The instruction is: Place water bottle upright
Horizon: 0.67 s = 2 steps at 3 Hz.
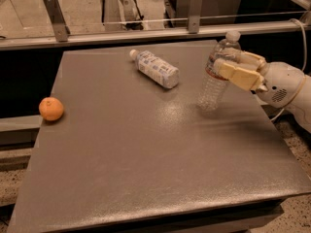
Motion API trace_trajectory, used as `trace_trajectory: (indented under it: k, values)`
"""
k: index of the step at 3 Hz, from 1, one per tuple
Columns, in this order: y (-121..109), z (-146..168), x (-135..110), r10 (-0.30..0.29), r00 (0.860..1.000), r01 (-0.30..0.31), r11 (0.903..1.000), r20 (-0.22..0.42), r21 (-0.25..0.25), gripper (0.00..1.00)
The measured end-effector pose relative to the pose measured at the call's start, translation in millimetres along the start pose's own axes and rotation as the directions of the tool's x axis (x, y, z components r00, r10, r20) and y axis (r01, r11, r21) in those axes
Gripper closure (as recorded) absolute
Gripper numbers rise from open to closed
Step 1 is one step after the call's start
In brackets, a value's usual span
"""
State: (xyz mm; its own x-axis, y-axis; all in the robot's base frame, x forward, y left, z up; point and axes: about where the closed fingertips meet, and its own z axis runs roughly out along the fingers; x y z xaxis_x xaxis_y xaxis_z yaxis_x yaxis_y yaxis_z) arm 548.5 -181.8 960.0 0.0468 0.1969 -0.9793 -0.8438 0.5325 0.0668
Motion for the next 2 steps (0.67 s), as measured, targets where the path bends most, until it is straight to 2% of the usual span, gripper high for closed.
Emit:
trace_trajectory:
  k: [1, 2]
  values:
    - [2, 0, -12, -0.013, 0.999, 0.014, 0.9997, 0.033, -0.022, 1.00]
    - [11, 12, -10, -0.041, 0.999, 0.041, 0.9961, 0.006, -0.079, 1.00]
